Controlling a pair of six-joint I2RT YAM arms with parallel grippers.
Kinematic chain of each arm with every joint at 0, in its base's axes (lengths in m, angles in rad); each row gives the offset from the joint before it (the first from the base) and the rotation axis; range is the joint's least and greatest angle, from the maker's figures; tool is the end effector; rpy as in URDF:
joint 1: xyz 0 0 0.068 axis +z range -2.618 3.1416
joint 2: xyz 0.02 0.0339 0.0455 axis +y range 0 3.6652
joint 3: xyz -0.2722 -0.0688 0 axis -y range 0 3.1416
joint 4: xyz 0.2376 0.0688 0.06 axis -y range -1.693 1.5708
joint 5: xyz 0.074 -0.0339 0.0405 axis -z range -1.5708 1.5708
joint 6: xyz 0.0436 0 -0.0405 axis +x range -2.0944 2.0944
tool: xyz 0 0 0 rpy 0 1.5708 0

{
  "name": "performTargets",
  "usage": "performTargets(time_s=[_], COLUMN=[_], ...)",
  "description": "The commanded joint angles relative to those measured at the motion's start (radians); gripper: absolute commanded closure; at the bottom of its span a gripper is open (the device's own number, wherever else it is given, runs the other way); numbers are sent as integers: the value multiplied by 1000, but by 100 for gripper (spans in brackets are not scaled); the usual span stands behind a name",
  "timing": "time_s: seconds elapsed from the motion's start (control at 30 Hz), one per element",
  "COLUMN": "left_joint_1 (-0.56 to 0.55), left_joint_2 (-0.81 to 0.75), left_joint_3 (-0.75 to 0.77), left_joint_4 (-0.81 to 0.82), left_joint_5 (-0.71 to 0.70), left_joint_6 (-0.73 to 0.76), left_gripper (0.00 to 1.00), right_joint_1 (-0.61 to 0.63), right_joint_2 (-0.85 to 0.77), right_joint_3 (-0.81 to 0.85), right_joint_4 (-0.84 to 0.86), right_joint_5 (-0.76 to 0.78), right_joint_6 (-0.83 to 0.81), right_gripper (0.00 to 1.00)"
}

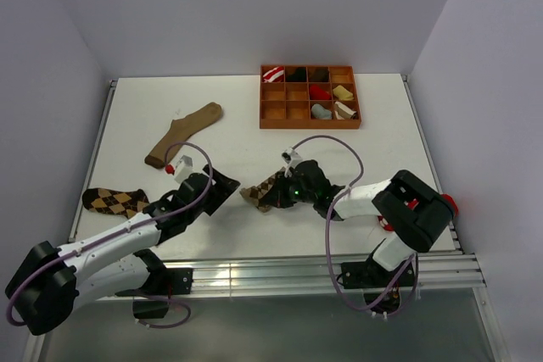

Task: Roll the socks
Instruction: Roll the sock at the center of the board.

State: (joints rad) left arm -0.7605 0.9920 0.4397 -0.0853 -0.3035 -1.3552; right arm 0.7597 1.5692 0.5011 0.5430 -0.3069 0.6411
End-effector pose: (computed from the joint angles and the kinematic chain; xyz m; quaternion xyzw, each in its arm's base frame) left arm 0.1522 -0.1269 0.1990 -0.3237 0.8242 -0.3212 0.3359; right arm 0.1987 0.2069 0.1485 -0.1269 0.8502 0.4193 0.2920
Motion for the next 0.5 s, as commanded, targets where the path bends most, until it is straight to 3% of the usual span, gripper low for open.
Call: performTargets(time_s=[0.0,0.23,0.47], left_joint_1=[-22,-59,-71], left_joint_2=[5,151,315], left_joint_3=[-41,-30,51], left_joint_4=[152,300,334], left_joint_5=[-10,55,76], left_joint_6=[11,79,145], left_gripper=[25,25,26], right_joint_1=[-69,-146,-206], right_joint_2=[35,147,247], right_joint_3=[-88,-156,-196], right_joint_4=[55,247,325], right_joint_5=[-112,-208,-262], right_joint_6=[158,322,393], right_gripper=[100,100,100])
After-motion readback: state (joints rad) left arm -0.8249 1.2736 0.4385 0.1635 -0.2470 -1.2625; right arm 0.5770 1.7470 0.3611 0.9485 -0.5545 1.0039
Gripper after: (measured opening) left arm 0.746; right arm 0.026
